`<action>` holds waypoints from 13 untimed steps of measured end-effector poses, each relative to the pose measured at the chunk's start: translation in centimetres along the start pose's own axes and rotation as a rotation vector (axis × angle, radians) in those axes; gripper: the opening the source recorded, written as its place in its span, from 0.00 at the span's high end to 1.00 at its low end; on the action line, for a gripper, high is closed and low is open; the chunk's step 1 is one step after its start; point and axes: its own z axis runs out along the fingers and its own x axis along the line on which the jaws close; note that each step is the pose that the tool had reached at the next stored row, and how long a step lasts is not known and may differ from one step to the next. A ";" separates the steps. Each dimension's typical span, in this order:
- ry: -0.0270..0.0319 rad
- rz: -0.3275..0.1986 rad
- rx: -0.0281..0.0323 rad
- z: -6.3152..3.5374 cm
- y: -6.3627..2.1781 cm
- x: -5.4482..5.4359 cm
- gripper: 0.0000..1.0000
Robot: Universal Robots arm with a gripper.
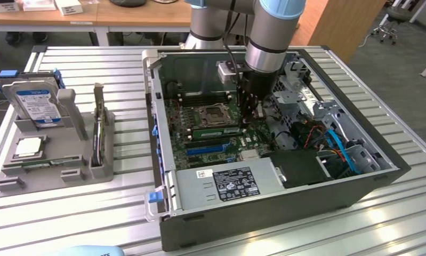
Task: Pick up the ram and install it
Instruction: 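Press down the ram until it locks into place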
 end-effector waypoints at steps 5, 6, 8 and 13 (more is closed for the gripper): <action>0.0007 0.000 0.0000 -0.92 0.01 0.1 0.90; 0.0007 0.000 0.0000 -1.11 0.01 0.1 0.90; 0.0007 0.000 0.0001 -1.45 0.02 0.1 0.90; 0.0005 0.000 0.0001 -1.73 0.02 0.1 0.90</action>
